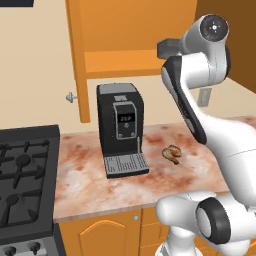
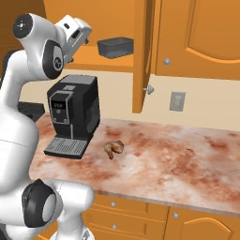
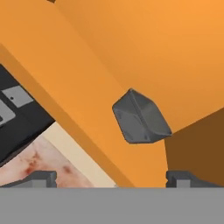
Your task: Retrieve the tupperware from the cabinet, then place the raw meat into the tupperware to avoid contamination.
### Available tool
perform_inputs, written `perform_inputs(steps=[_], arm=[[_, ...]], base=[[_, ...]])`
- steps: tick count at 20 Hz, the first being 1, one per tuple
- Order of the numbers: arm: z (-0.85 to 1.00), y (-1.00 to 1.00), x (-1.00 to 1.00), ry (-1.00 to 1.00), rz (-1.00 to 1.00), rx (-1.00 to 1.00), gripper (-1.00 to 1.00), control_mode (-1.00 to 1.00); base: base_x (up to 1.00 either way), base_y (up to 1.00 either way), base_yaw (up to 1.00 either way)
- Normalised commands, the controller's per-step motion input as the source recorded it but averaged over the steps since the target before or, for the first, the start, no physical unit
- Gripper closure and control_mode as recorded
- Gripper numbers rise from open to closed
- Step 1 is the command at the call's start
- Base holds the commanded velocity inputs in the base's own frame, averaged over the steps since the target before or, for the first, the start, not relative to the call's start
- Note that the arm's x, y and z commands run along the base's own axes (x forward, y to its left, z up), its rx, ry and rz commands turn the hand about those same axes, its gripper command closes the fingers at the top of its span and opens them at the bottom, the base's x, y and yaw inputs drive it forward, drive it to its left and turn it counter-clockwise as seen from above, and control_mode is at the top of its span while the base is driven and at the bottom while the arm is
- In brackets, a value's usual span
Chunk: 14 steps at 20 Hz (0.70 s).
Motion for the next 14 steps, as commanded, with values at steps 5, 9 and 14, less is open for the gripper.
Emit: perform_inputs(steps=[5,9,14], arm=[[0.0,-0.14,0.36,0.02,-0.02,0.01,-1.0,-1.0],[0.0,-0.14,0.35,0.04,-0.03,0.0,-1.0,-1.0],[-0.01,-0.12,0.3,0.04,-0.03,0.0,-1.0,-1.0]], base=[[0.0,0.0,0.0],[0.0,0.0,0.0],[0.0,0.0,0.0]])
